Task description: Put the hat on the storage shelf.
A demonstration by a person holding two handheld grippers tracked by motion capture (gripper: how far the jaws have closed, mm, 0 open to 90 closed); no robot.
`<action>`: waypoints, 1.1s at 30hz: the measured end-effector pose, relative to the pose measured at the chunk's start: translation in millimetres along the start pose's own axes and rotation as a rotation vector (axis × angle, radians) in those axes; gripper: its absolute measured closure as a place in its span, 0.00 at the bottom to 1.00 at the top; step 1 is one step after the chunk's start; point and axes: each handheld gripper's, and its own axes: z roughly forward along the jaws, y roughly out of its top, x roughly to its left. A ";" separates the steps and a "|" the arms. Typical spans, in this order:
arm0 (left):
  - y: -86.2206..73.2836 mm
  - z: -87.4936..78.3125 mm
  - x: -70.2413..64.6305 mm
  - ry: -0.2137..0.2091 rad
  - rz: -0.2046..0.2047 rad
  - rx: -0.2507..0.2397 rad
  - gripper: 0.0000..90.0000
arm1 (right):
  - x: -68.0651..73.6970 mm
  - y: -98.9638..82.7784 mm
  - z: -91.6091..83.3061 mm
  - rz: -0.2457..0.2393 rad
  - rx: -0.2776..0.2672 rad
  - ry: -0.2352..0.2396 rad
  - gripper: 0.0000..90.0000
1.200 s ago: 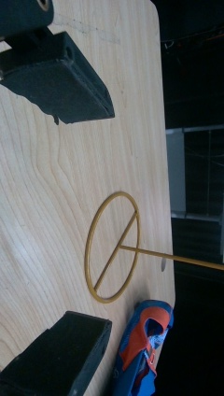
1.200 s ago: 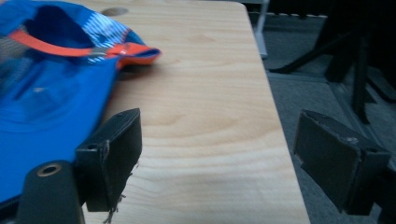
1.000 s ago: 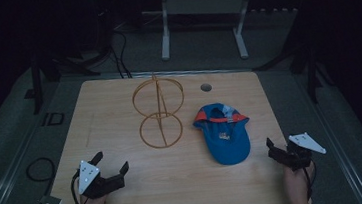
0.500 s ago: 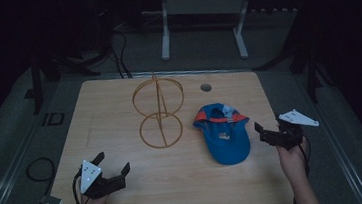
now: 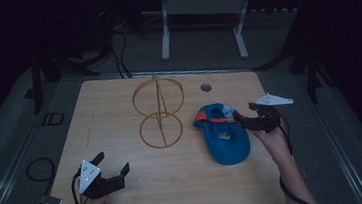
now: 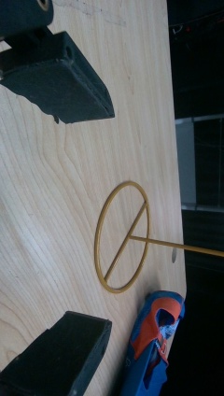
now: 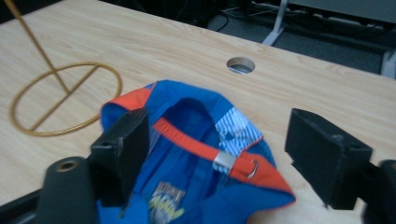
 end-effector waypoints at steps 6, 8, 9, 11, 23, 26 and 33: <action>0.0 0.1 0.1 -0.001 0.005 0.002 0.03 | -2.7 6.6 22.3 -0.051 0.053 -0.017 0.35; 0.0 0.2 -0.1 -0.002 0.006 0.002 0.03 | -5.3 8.4 35.8 -0.047 0.073 -0.015 0.37; 0.0 0.1 -0.2 -0.003 0.007 0.002 0.03 | -5.3 8.4 35.8 -0.047 0.073 -0.015 0.37; 0.0 0.3 -0.3 -0.006 0.007 0.002 0.03 | -7.3 9.0 45.1 -0.041 0.090 -0.013 0.35; 0.2 -0.8 0.0 -0.011 0.020 -0.010 0.03 | -16.2 -3.3 88.9 -0.044 0.163 -0.032 0.40; 0.1 -0.6 0.1 -0.010 0.020 -0.007 0.03 | -19.9 -5.2 97.4 -0.024 0.179 -0.028 0.41; -0.1 0.0 -0.6 -0.011 0.020 -0.005 0.03 | -24.6 -15.5 118.6 -0.015 0.254 -0.019 0.44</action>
